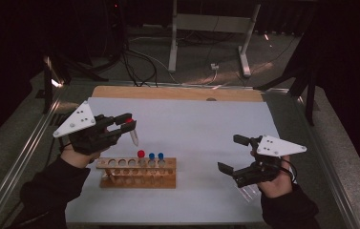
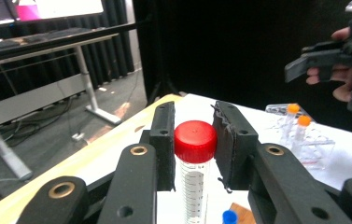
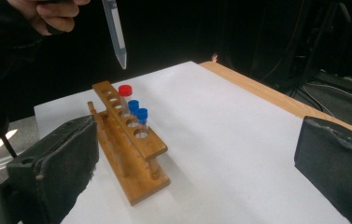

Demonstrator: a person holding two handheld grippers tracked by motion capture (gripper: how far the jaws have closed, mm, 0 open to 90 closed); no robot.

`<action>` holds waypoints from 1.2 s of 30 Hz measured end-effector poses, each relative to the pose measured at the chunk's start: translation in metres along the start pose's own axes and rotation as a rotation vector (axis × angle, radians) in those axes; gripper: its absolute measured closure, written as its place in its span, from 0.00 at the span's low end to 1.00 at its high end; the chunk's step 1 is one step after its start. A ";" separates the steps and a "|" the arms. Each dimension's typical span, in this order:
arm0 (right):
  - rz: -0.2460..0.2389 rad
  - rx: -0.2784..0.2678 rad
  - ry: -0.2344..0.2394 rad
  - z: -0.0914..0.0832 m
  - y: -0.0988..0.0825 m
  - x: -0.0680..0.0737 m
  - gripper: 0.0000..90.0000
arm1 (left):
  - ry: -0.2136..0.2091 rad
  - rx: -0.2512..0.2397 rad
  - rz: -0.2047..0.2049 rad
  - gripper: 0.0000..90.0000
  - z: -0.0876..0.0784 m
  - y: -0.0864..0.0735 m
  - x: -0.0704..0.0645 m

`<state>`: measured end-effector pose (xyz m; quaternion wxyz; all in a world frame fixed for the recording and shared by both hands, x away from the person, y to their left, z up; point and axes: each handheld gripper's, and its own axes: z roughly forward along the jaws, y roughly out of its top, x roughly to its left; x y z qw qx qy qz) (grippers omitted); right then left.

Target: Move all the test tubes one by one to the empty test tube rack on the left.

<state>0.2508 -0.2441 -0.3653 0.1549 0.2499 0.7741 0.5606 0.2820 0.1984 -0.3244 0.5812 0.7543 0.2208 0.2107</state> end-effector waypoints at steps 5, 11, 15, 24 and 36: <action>-0.001 -0.005 -0.017 -0.001 0.001 0.000 0.00 | 0.017 0.009 -0.014 0.80 -0.007 -0.009 0.004; -0.009 -0.004 -0.033 -0.003 0.001 0.000 0.00 | 0.030 0.024 -0.036 0.80 -0.012 -0.024 0.006; -0.009 -0.001 -0.036 -0.004 0.001 0.001 0.00 | 0.029 0.031 -0.060 0.80 -0.013 -0.036 0.006; -0.010 0.006 -0.036 -0.003 -0.001 0.001 0.00 | 0.015 0.068 -0.105 0.80 -0.004 -0.065 0.005; -0.006 0.015 -0.038 -0.004 -0.002 0.001 0.00 | -0.010 0.128 -0.132 0.80 0.014 -0.096 -0.001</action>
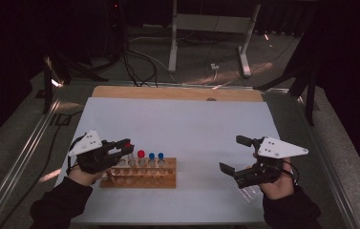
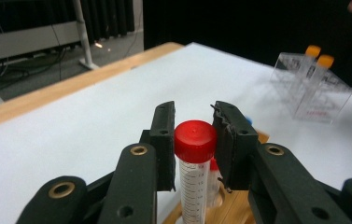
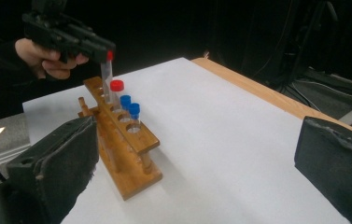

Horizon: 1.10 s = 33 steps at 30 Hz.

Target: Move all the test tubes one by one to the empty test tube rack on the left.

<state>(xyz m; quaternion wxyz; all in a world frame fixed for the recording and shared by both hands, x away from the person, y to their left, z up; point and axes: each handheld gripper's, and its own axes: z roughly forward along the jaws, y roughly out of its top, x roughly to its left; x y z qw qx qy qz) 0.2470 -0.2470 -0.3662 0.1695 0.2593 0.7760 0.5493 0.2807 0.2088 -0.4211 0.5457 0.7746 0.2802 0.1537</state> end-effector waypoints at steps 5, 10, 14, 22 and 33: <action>0.001 0.002 0.003 0.000 0.000 0.000 0.00 | -0.005 0.012 -0.020 0.80 0.005 -0.010 0.001; 0.000 0.004 0.001 0.000 0.000 0.000 0.00 | -0.003 0.011 -0.014 0.80 0.007 -0.016 0.000; -0.005 0.008 0.006 0.000 0.000 0.001 0.00 | 0.000 0.002 0.014 0.80 0.009 -0.020 -0.001; -0.006 0.015 0.007 0.000 0.000 0.002 0.00 | 0.001 0.008 0.023 0.80 0.012 -0.025 0.000; -0.019 -0.007 0.012 -0.006 0.003 0.000 0.00 | -0.038 -0.042 -0.011 0.42 -0.006 -0.017 0.005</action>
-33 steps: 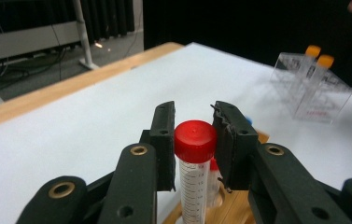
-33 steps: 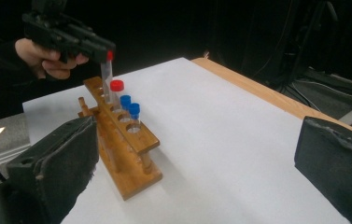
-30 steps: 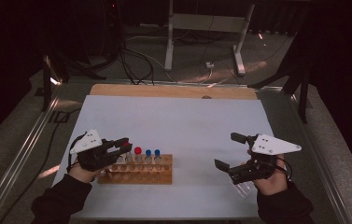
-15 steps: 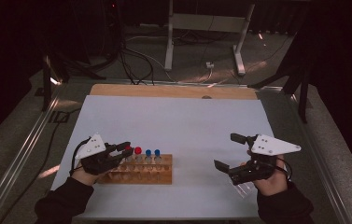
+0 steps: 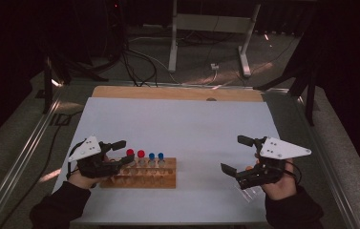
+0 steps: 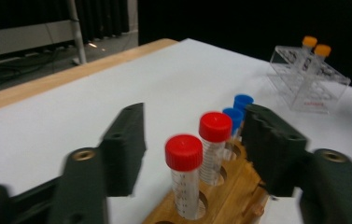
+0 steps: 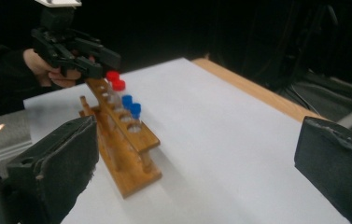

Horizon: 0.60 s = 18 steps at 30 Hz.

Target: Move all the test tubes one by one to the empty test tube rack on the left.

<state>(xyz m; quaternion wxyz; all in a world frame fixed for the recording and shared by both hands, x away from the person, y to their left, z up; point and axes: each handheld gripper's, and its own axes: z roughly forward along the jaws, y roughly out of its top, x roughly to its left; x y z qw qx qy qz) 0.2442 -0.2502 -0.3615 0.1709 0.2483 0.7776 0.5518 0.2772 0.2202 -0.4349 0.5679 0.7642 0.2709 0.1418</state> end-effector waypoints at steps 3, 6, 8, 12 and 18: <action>-0.014 -0.020 -0.004 -0.004 0.001 -0.001 0.00 | -0.011 -0.012 -0.005 0.34 -0.004 0.002 -0.001; -0.028 -0.046 -0.004 -0.008 0.004 -0.001 0.00 | -0.039 -0.027 -0.016 0.24 -0.007 0.004 -0.002; -0.025 -0.063 -0.003 -0.011 0.006 -0.002 0.00 | -0.048 -0.043 -0.016 0.18 -0.009 0.005 -0.003; -0.022 -0.063 -0.012 -0.017 0.011 -0.005 0.00 | -0.041 -0.050 -0.013 0.10 -0.012 0.007 -0.005; 0.010 -0.042 -0.033 -0.028 0.013 -0.012 0.00 | -0.042 -0.047 0.015 0.03 -0.017 0.008 -0.009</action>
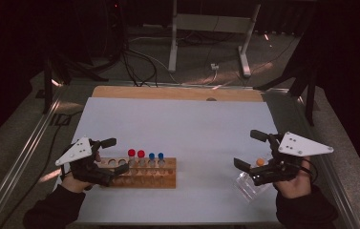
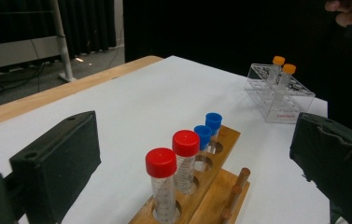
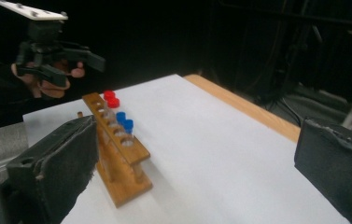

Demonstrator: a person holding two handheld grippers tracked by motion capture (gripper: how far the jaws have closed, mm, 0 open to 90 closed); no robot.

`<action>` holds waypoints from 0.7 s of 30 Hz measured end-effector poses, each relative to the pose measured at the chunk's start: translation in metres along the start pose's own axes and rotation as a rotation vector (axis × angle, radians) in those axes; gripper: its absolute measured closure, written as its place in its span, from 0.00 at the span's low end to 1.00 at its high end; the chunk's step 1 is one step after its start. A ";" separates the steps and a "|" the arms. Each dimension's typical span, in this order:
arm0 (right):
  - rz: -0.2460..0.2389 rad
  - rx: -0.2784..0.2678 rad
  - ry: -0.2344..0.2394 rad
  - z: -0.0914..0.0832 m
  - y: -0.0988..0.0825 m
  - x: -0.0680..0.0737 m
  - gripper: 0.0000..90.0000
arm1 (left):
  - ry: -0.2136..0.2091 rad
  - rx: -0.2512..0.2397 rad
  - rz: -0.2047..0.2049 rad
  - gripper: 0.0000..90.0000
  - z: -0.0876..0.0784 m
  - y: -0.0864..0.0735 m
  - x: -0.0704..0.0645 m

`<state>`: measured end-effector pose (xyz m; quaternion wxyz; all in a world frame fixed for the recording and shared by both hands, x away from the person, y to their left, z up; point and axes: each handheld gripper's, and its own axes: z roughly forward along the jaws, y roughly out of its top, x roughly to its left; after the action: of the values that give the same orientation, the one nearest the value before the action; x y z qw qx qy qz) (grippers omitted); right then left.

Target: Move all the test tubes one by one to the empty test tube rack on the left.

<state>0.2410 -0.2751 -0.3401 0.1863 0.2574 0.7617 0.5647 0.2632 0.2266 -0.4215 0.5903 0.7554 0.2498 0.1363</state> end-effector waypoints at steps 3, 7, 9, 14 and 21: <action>0.027 0.016 -0.021 -0.005 -0.002 -0.005 0.00 | 0.002 -0.006 0.006 0.02 -0.002 0.000 -0.001; 0.053 0.018 -0.053 -0.015 -0.008 -0.012 0.00 | 0.008 -0.010 0.014 0.02 -0.005 0.000 -0.001; 0.068 0.015 -0.078 -0.021 -0.012 -0.017 0.00 | 0.008 -0.014 0.015 0.02 -0.007 -0.001 -0.002; 0.084 0.016 -0.166 -0.036 -0.029 -0.028 0.00 | 0.019 -0.021 0.015 0.02 -0.010 -0.001 0.000; 0.119 0.038 -0.225 -0.049 -0.060 -0.039 0.00 | 0.022 -0.028 0.013 0.02 -0.010 -0.001 0.001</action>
<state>0.2331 -0.3492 -0.3834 0.2319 0.3673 0.7298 0.5279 0.2588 0.2355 -0.4200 0.5972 0.7471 0.2494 0.1518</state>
